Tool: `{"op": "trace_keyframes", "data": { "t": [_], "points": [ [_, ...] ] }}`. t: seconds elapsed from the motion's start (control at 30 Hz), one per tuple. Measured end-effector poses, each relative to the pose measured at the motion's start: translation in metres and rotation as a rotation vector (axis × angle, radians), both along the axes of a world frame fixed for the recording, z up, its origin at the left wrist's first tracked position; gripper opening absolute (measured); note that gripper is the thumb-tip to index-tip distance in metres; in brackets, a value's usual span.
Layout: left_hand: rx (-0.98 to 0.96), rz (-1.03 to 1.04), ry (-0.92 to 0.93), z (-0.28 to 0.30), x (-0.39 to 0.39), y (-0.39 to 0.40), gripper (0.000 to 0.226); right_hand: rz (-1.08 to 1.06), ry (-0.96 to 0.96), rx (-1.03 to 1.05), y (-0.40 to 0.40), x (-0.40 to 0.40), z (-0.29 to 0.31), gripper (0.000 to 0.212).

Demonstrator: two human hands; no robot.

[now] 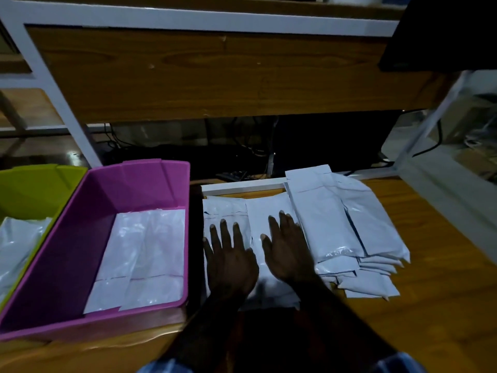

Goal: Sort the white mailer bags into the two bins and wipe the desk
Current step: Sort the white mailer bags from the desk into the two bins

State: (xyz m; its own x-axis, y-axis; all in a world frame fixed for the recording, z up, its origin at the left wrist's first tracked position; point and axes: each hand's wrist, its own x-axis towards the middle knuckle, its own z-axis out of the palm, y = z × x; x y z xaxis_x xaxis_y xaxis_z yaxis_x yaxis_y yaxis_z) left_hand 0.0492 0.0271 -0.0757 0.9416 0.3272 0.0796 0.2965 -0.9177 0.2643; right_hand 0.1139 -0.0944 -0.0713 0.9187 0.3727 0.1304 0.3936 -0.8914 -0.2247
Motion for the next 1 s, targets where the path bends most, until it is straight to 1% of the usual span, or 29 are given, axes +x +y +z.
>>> {"op": "trace_keyframes", "data": {
  "t": [0.17, 0.23, 0.33, 0.4, 0.43, 0.47, 0.53, 0.57, 0.7, 0.8, 0.87, 0.93, 1.0],
  "points": [
    [0.019, 0.005, -0.134, -0.014, -0.001, 0.001, 0.059, 0.017, -0.014, 0.023, -0.002, -0.002, -0.007, 0.071],
    [0.02, 0.004, -0.168, -0.017, 0.001, 0.001, 0.056, 0.036, -0.021, 0.011, -0.004, -0.003, -0.01, 0.07],
    [0.026, 0.003, -0.188, -0.021, 0.003, 0.001, 0.052, 0.035, -0.073, 0.008, -0.005, -0.003, -0.012, 0.058],
    [0.05, 0.005, -0.197, -0.018, 0.004, 0.001, 0.049, 0.04, -0.117, 0.039, -0.003, -0.002, -0.01, 0.045],
    [0.052, 0.0, -0.18, -0.017, 0.005, 0.001, 0.049, 0.042, -0.141, 0.057, -0.003, -0.001, -0.01, 0.037],
    [0.059, -0.013, -0.153, -0.017, 0.007, 0.002, 0.05, 0.036, -0.14, 0.081, -0.002, -0.001, -0.008, 0.037],
    [0.091, -0.064, -0.028, -0.018, 0.011, 0.009, 0.054, 0.033, -0.084, 0.157, -0.003, -0.001, -0.004, 0.05],
    [0.102, -0.087, 0.002, -0.019, 0.014, 0.013, 0.056, 0.037, -0.081, 0.212, -0.004, 0.0, -0.003, 0.052],
    [0.06, -0.094, -0.117, 0.0, 0.02, 0.016, 0.05, 0.043, -0.111, 0.345, -0.005, 0.002, 0.013, 0.056],
    [0.052, -0.061, -0.287, 0.029, 0.022, 0.011, 0.048, 0.024, -0.138, 0.385, -0.004, 0.005, 0.037, 0.054],
    [0.031, -0.052, -0.399, 0.05, 0.025, 0.009, 0.052, 0.006, -0.178, 0.446, -0.002, 0.007, 0.059, 0.053],
    [0.011, -0.055, -0.48, 0.076, 0.027, 0.006, 0.062, -0.019, -0.226, 0.525, 0.0, 0.01, 0.083, 0.052],
    [-0.015, -0.077, -0.567, 0.104, 0.026, 0.006, 0.064, -0.03, -0.278, 0.599, 0.004, 0.013, 0.104, 0.049]
  ]
}}
